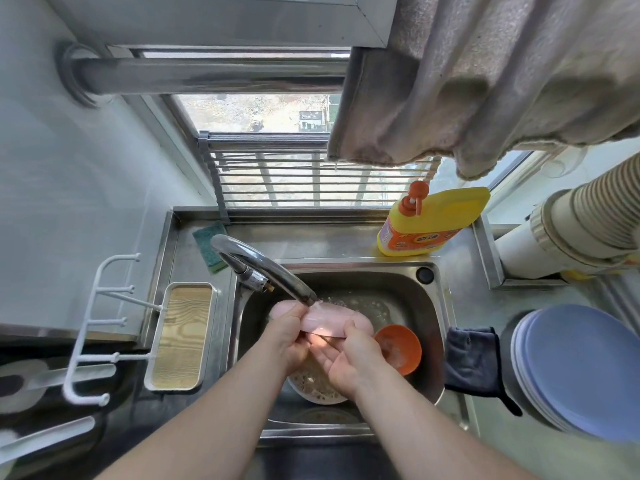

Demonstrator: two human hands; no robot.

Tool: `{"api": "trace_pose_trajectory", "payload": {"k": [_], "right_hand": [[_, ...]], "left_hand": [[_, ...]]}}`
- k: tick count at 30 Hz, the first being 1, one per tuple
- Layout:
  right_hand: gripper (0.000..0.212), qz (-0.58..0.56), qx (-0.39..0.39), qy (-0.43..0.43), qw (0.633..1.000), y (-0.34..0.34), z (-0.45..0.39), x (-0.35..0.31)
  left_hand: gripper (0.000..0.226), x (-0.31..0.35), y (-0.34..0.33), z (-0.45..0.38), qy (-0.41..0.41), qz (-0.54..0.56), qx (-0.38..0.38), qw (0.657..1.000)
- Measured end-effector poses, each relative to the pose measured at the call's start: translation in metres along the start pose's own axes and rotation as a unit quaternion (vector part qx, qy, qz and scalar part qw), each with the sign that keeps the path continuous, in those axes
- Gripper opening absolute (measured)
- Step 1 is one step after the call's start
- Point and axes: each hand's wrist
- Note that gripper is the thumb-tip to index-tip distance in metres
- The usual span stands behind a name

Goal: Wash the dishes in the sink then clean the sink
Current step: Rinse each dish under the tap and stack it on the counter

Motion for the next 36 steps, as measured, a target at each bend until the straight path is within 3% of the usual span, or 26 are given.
{"api": "trace_pose_trajectory", "payload": {"k": [3,9,11,14,18,21,25,31,36], "right_hand": [[0.037,0.044,0.006,-0.011,0.999,0.006,0.002,0.001],[0.039,0.027,0.001,0.003,1.0,0.021,-0.003,-0.012],[0.041,0.015,0.004,0.003,1.0,0.028,-0.005,-0.018],[0.044,-0.006,0.01,0.005,1.0,0.039,-0.01,-0.03],[0.035,0.027,0.036,0.01,0.999,0.06,-0.015,-0.048],[0.036,0.079,0.081,0.02,0.993,0.082,-0.021,-0.065],[0.048,0.16,0.078,0.031,0.984,0.102,-0.011,-0.078],[0.053,0.186,0.113,0.032,0.976,0.114,-0.012,-0.075],[0.051,0.109,0.16,0.142,0.971,0.116,-0.011,-0.07]], "left_hand": [[0.011,0.001,0.002,-0.002,-0.017,0.0,0.026,1.0],[0.007,0.0,0.003,0.003,0.012,0.049,0.001,0.999],[0.017,-0.005,0.004,0.0,0.027,0.04,-0.002,0.999],[0.032,-0.01,0.007,-0.004,0.022,-0.002,-0.002,1.0],[0.025,-0.005,0.008,-0.006,-0.029,-0.09,0.001,0.996],[0.015,0.003,0.008,-0.004,-0.019,-0.168,-0.033,0.985],[0.039,0.006,0.008,-0.003,-0.015,-0.23,-0.061,0.971],[0.03,-0.013,0.004,-0.015,-0.065,-0.164,-0.087,0.98],[0.028,-0.034,0.008,-0.015,-0.085,-0.16,-0.098,0.978]]}}
Point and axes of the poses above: each hand's wrist, its own z-axis away from the middle knuckle, its own y-axis out of the back of the hand, x = y × z, and after that the axes turned 7 degrees about -y, right-handed
